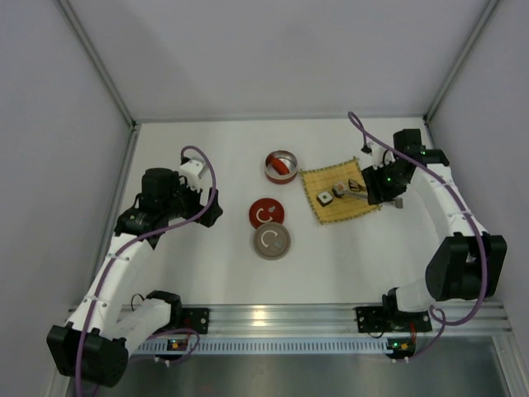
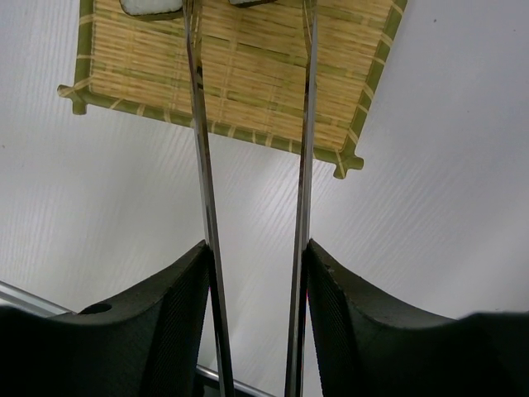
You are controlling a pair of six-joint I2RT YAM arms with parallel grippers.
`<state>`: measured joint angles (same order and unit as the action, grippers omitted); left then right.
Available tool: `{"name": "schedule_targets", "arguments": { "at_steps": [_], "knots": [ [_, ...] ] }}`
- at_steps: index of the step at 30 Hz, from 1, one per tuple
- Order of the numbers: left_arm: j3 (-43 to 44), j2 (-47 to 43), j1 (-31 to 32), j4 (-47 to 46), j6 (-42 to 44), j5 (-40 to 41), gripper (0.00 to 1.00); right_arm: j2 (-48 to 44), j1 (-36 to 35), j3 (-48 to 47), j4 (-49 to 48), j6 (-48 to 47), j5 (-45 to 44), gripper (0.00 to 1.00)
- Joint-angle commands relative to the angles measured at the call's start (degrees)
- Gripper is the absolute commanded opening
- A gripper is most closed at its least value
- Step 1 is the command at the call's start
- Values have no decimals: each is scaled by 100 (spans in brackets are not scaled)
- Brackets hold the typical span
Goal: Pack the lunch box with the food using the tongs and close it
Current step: Pick up the fake food from the plate.
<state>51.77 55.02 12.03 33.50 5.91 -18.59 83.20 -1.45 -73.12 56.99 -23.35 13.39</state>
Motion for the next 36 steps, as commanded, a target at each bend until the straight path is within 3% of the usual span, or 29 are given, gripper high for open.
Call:
{"name": "schedule_targets", "arguments": {
  "at_steps": [1, 16, 25, 29, 36],
  "knots": [
    [88, 35, -25, -238, 15, -13, 98, 12, -57, -106, -478, 41, 33, 47],
    [35, 17, -34, -282, 33, 22, 98, 241, -312, -141, -645, -64, -161, 46],
    [272, -9, -52, -142, -335, -100, 98, 65, -312, -290, -453, -117, -223, 12],
    [482, 104, -445, -1, -459, -609, 98, -154, -312, -754, -303, -125, -65, 0],
    [948, 535, -1624, 376, -346, -1727, 99, 73, -680, -1757, -30, -20, 463, 0]
  ]
}}
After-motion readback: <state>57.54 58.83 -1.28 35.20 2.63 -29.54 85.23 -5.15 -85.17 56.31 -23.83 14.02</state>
